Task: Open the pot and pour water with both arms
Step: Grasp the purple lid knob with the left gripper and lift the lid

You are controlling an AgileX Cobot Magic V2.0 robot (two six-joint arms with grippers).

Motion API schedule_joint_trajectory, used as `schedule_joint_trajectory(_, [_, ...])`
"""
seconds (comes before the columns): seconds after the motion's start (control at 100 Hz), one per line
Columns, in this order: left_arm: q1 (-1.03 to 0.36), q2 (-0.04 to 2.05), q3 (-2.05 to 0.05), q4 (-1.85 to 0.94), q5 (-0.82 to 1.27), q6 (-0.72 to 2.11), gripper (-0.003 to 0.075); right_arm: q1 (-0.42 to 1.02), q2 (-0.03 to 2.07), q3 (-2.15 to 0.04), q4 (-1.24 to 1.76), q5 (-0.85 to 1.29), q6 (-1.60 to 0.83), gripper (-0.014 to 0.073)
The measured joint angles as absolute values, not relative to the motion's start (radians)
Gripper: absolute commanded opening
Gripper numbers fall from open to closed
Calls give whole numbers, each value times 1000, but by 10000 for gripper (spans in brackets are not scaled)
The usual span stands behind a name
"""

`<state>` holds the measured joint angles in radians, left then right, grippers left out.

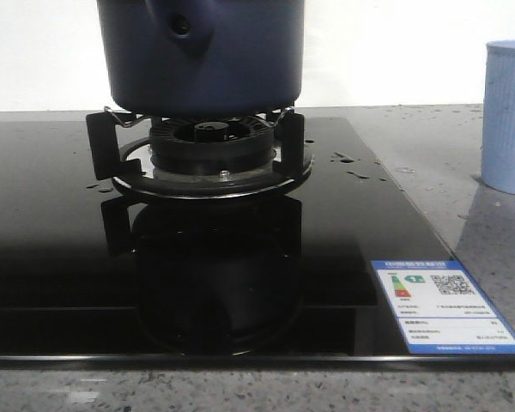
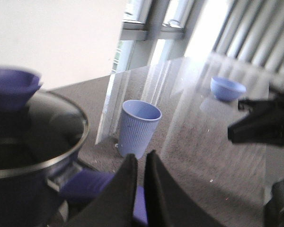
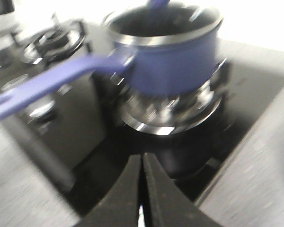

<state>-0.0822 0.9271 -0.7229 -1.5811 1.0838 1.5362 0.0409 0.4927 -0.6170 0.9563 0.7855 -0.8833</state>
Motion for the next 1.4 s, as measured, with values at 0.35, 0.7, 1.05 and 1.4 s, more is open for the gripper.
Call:
schedule_joint_trajectory(0.35, [-167,1095,-866,-1579,894,1727,551,41,493,-617,966,651,-905,662])
schedule_joint_trajectory(0.7, [-167,1345,-1052,-1593,883,1814,576,41,493,-617,969,627,-905,656])
schedule_joint_trajectory(1.05, [-213,1568,-1216,-1593,941,1823,580,41,493,-617,971,594,-905,656])
schedule_joint_trajectory(1.4, [-258,1671,-1271,-1606,916,1830,578,41,493,-617,973,590,-905,656])
